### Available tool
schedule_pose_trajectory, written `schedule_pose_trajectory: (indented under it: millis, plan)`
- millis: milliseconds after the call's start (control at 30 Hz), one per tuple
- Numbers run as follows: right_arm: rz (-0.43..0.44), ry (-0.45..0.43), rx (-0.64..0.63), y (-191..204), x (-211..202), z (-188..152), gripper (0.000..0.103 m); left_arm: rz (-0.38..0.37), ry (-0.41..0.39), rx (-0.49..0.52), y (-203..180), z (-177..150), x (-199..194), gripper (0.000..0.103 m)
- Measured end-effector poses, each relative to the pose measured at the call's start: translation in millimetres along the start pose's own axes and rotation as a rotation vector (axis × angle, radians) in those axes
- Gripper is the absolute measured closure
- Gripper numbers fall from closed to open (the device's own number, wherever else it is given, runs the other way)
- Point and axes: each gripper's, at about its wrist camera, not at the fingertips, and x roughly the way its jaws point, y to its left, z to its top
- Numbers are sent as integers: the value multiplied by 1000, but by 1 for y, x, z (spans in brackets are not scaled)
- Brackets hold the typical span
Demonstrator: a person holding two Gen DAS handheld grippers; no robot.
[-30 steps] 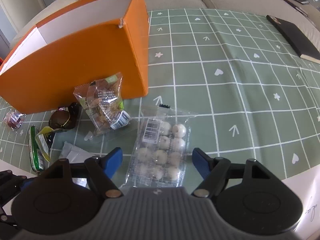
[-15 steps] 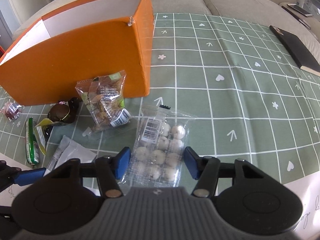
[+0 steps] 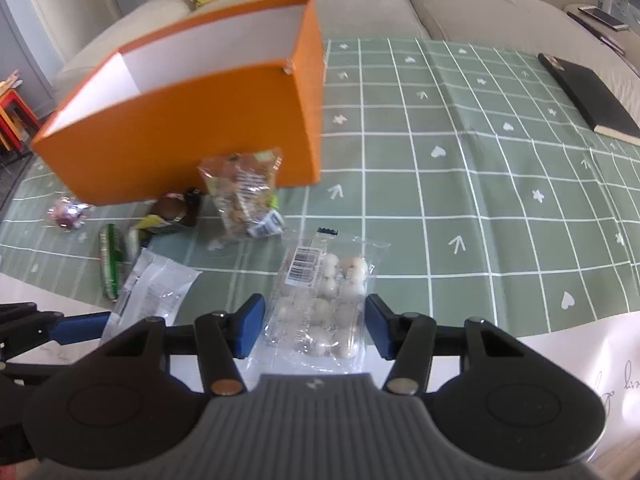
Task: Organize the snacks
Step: 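Grasp the white sachet with the left gripper while the right grasps the clear egg-candy tray, then carry the white sachet and clear candy tray over the orange box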
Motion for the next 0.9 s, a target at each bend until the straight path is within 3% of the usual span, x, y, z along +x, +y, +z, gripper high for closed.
schedule_pose_trajectory:
  millis: [333, 533, 900]
  plan:
    - [70, -88, -37, 16, -46, 8, 51, -37, -116, -57, 6, 17, -50, 49]
    - [108, -135, -50, 24, -67, 23, 52, -21, -184, -77, 17, 35, -71, 49]
    - [172, -229, -154, 56, -92, 81, 52, -7, -267, -85, 50, 94, -92, 49]
